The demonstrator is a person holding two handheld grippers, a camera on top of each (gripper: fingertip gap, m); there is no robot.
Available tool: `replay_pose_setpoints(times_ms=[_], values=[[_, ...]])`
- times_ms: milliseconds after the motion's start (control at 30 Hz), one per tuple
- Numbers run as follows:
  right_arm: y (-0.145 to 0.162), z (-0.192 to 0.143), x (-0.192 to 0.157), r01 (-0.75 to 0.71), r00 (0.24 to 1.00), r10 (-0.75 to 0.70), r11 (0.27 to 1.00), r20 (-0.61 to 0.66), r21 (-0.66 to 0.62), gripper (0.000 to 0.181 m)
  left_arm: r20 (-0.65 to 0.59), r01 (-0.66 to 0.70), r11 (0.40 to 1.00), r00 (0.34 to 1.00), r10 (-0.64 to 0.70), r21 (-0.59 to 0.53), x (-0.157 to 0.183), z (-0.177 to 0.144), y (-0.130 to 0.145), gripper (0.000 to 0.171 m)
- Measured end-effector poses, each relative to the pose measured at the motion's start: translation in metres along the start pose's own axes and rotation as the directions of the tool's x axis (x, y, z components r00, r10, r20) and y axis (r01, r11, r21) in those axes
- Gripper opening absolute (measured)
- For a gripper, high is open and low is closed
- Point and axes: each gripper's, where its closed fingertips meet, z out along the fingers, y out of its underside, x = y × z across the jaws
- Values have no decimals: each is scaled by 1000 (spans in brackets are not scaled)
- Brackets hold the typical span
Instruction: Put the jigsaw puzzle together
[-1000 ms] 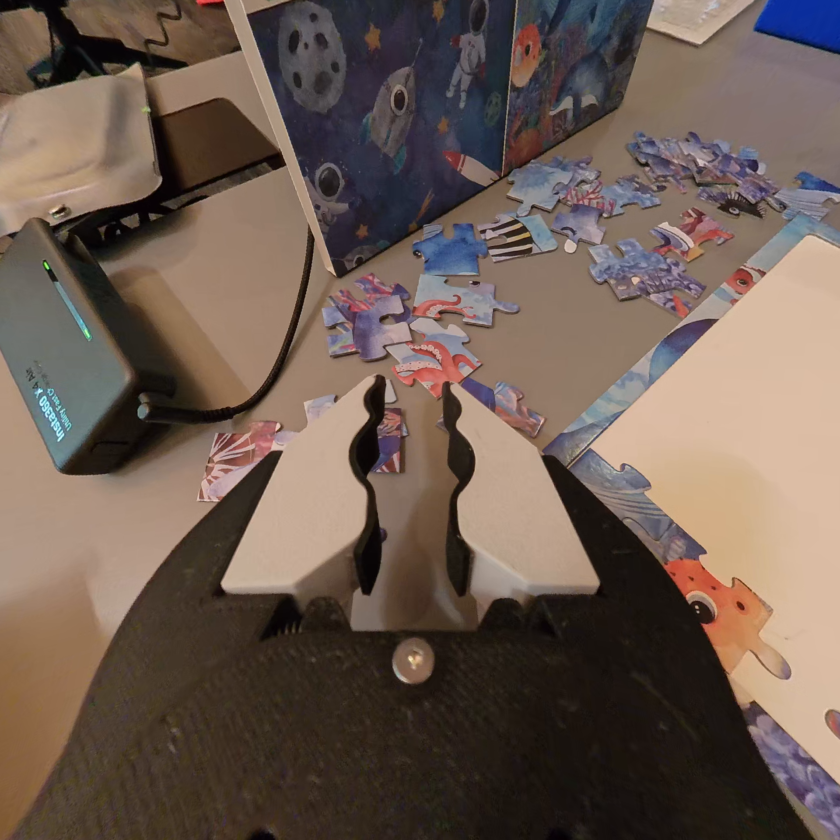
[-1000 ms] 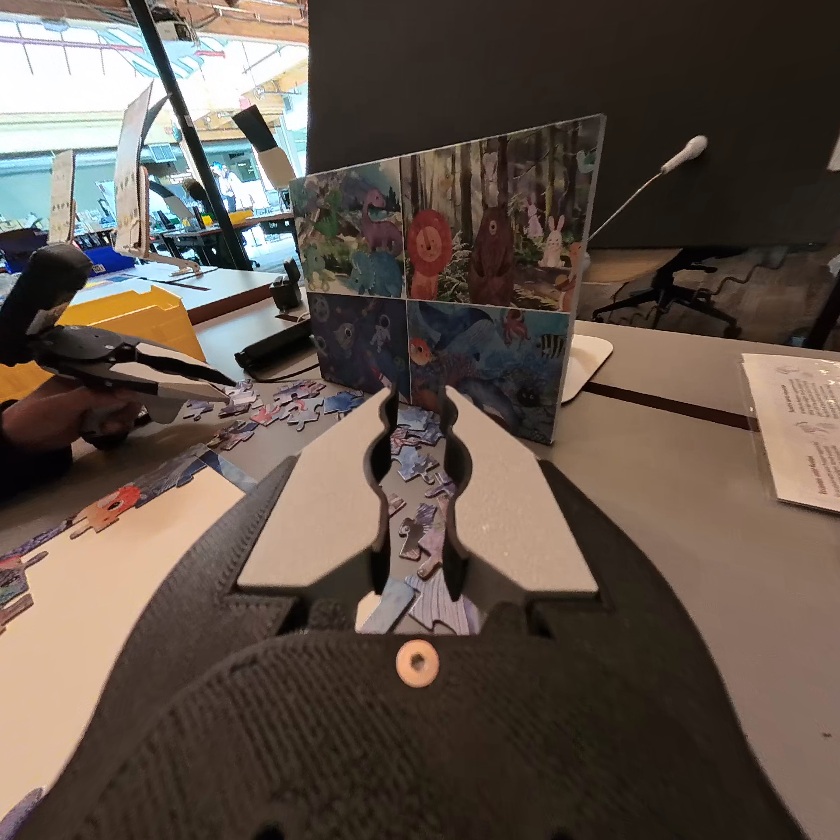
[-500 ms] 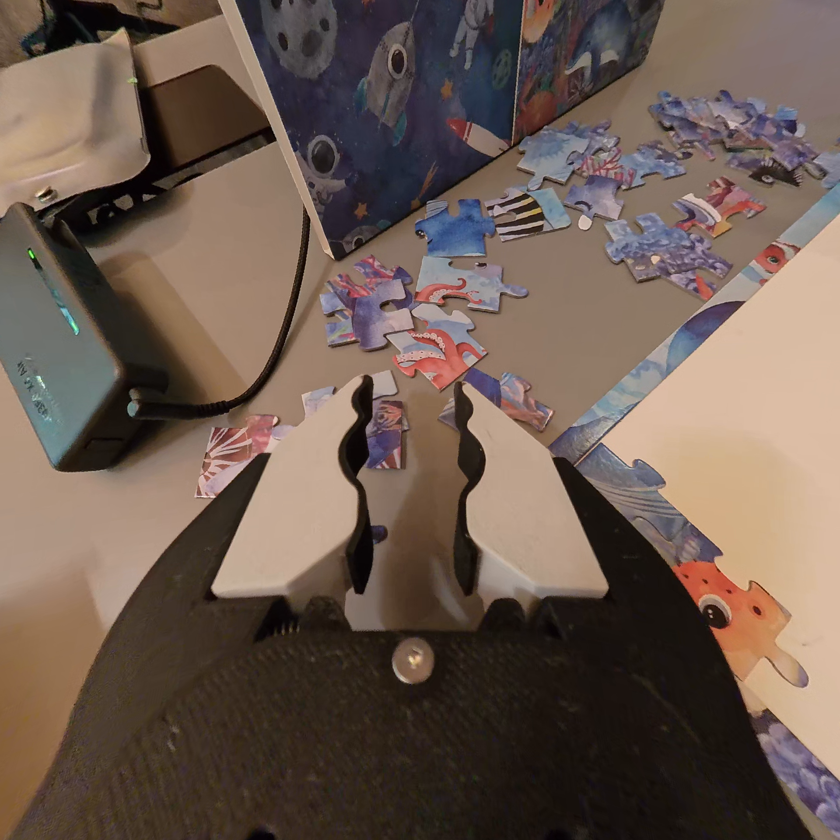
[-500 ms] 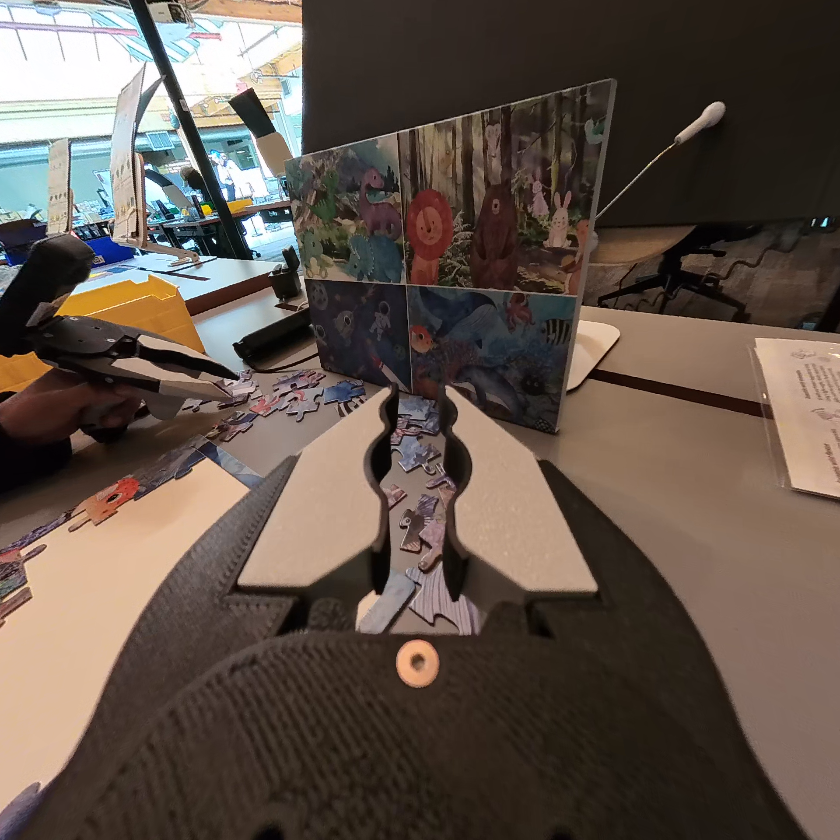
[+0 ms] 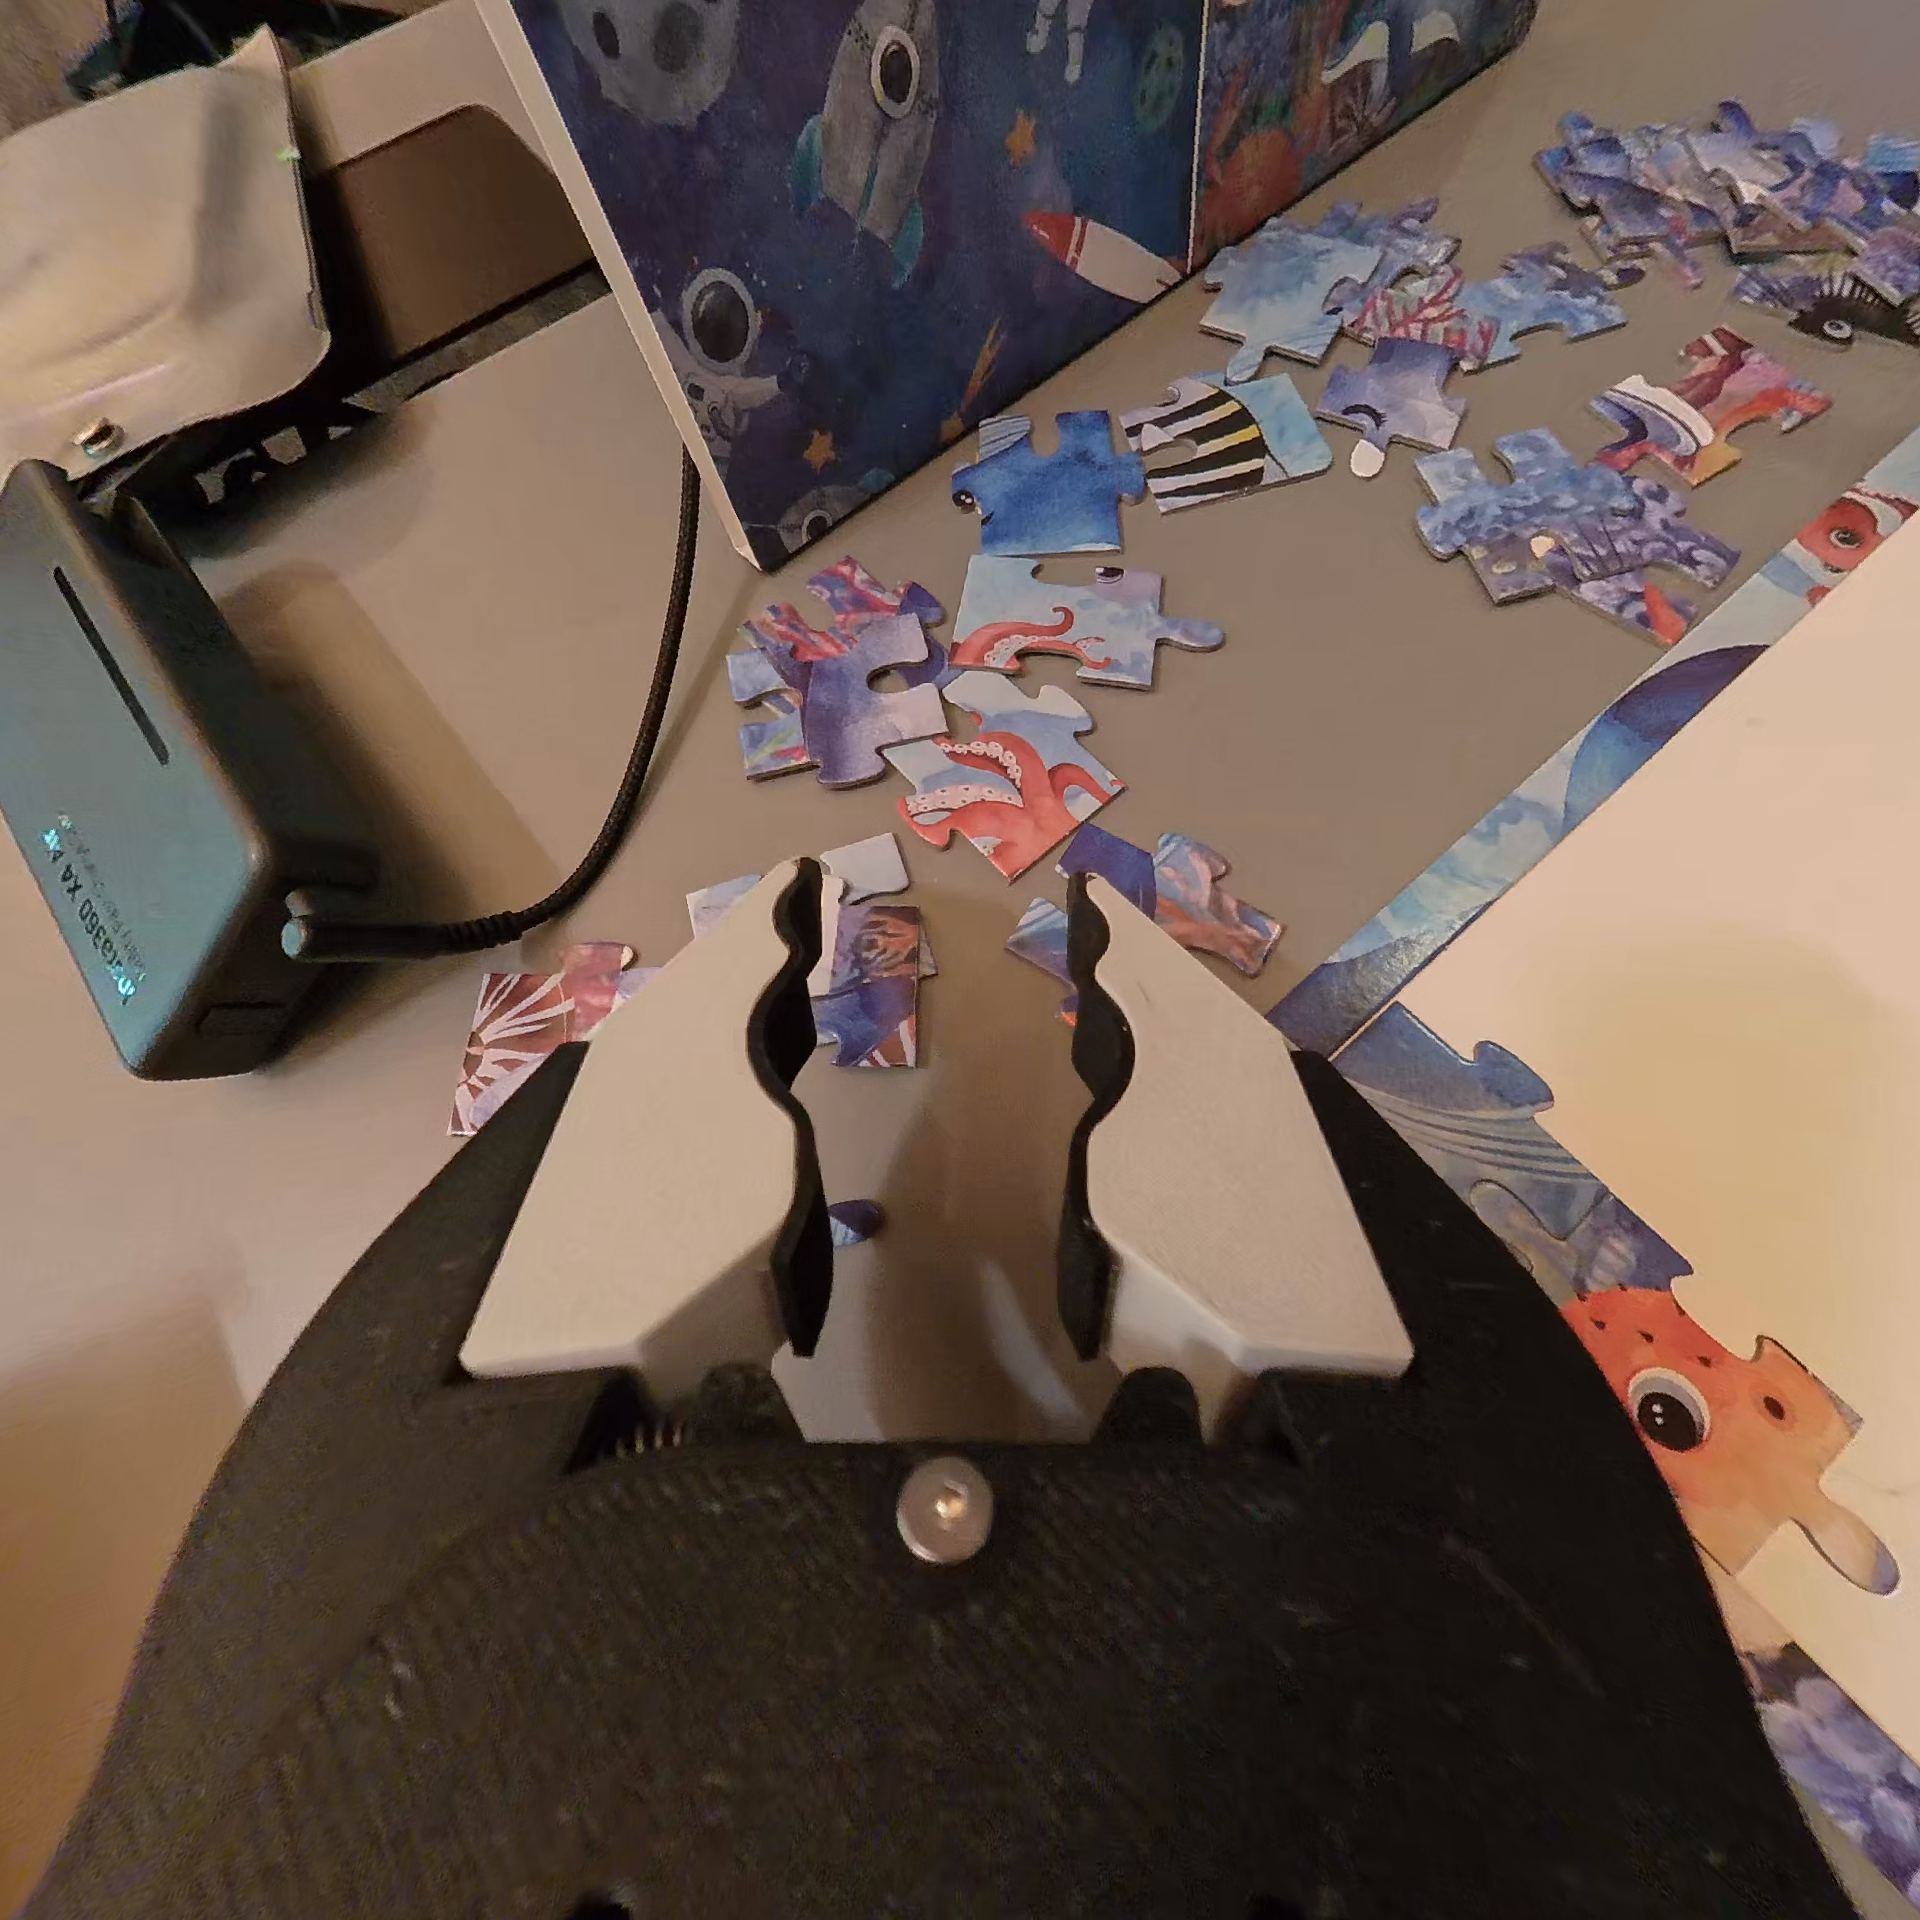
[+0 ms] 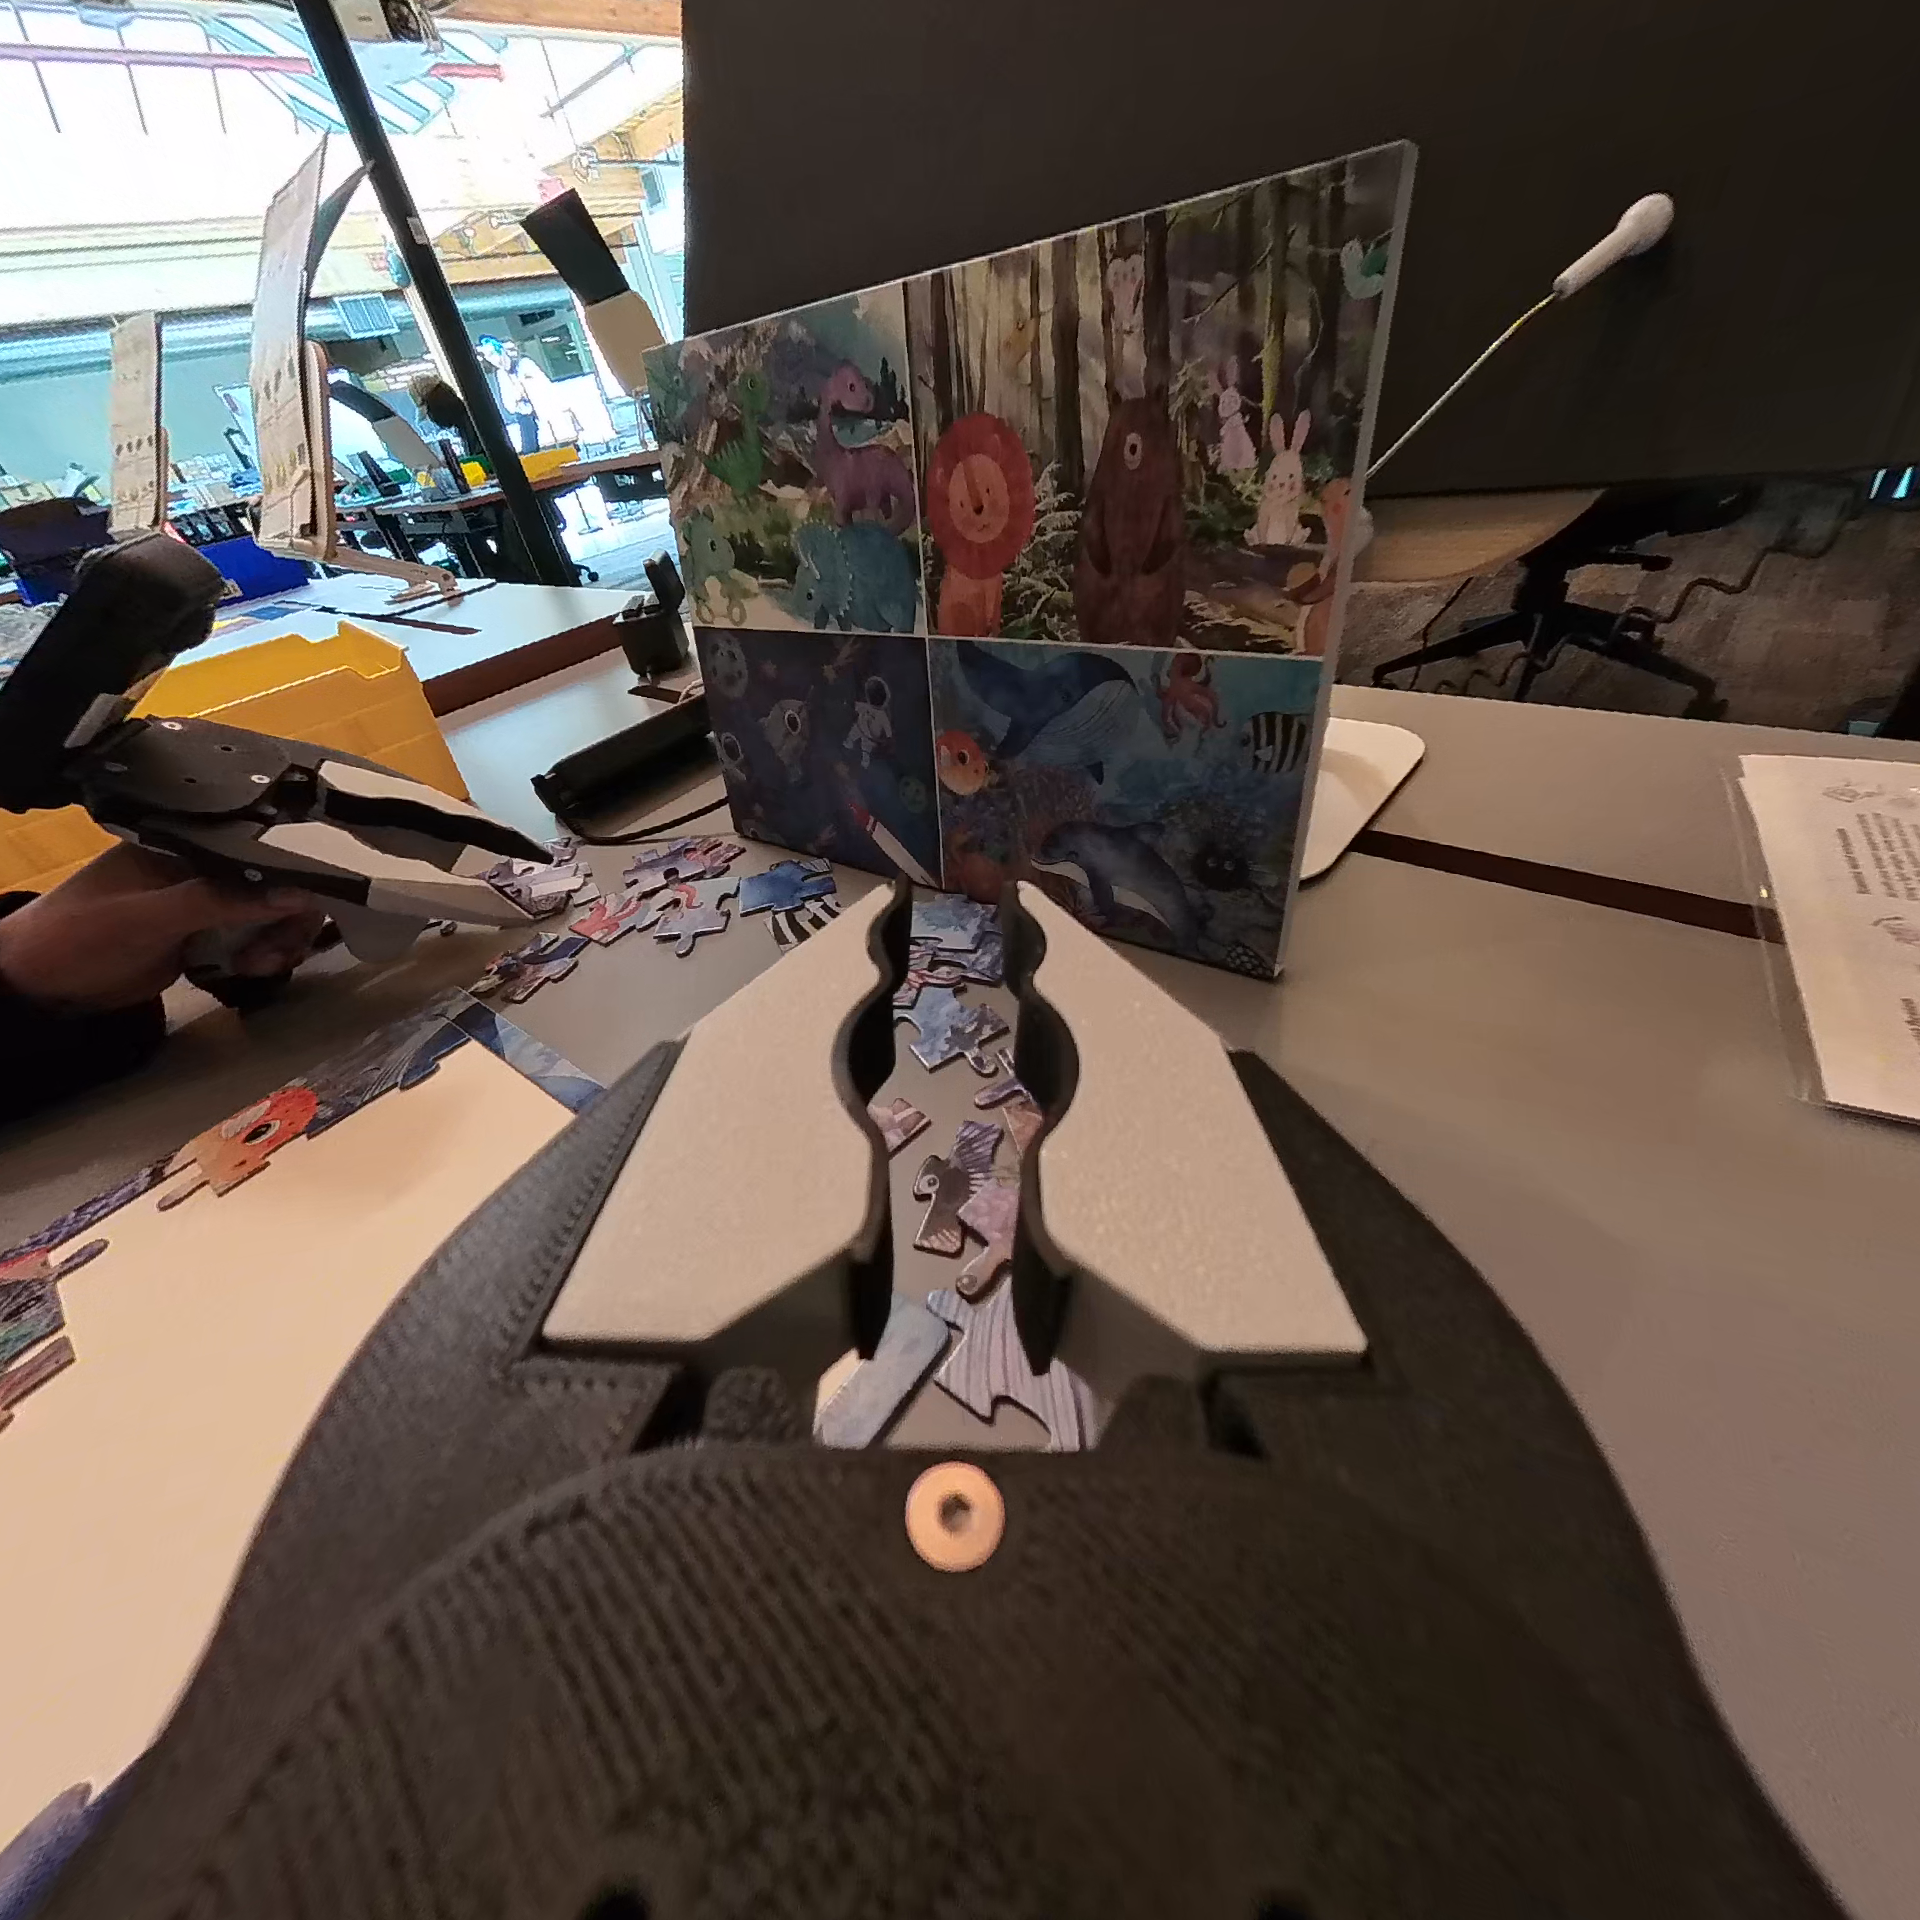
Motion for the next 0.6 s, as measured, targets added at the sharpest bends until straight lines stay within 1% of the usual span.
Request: replay_pose_setpoints(times_ms=[333,600], values=[[2,1,1,-5,1000,5,1000,0,-5,15,13,-35,999,999,35,-20,2,2,2,49],[2,1,1,-6,1000,6,1000,1,-8,15,3,-21,1000,1000,21,-17,2,2,2,49]])
